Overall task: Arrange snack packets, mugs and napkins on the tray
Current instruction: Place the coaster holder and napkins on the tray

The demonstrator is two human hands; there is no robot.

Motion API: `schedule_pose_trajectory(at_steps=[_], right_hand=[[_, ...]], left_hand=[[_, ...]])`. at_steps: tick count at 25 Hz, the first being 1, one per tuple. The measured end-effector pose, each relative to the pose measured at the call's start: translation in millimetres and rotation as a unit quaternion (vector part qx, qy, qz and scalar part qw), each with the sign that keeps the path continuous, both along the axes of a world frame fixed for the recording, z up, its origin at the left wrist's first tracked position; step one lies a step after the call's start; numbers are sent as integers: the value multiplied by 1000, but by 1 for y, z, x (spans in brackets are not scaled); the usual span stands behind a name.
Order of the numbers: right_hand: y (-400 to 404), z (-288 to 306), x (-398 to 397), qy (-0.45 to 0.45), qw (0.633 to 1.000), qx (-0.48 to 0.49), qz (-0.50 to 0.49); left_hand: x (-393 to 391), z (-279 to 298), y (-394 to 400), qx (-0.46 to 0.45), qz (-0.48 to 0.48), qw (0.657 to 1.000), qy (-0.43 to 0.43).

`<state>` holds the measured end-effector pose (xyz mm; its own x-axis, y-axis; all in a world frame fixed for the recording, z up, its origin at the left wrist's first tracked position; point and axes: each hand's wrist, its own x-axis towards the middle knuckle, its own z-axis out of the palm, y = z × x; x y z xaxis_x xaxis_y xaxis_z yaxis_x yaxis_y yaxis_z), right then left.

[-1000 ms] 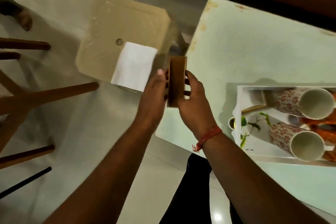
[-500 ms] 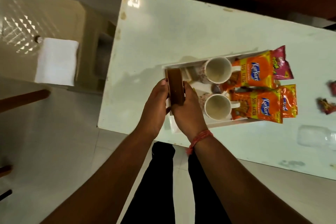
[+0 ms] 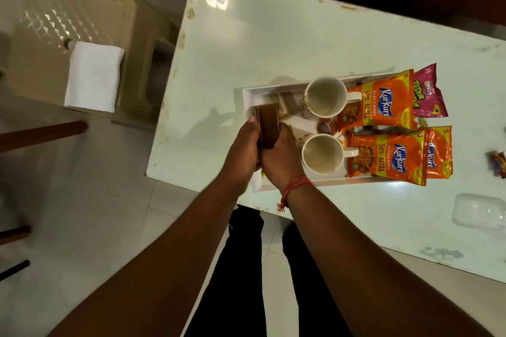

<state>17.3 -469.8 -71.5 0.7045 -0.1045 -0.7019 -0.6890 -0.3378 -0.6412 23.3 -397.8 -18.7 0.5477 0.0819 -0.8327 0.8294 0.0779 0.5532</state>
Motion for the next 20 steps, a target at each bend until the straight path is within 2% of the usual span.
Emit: schedule_pose_trajectory(at_steps=[6,11,13,17,20], right_hand=[[2,6,-2,6,1000,-10,14],[5,43,10,-144,978,-120,95],[24,55,15,-173,971,-116,118],[72,57,30,-125,970,-66,199],[125,53,43,-75,967,7,243]], left_hand=[[-2,-6,7,14,-16,1000,-7],[-3,-11,24,131,19,987,-87],[0,-8,44,143,45,982,-111],[10,-8,107,202,71,969,-126],[19,-8,178,295,81,941,-146]])
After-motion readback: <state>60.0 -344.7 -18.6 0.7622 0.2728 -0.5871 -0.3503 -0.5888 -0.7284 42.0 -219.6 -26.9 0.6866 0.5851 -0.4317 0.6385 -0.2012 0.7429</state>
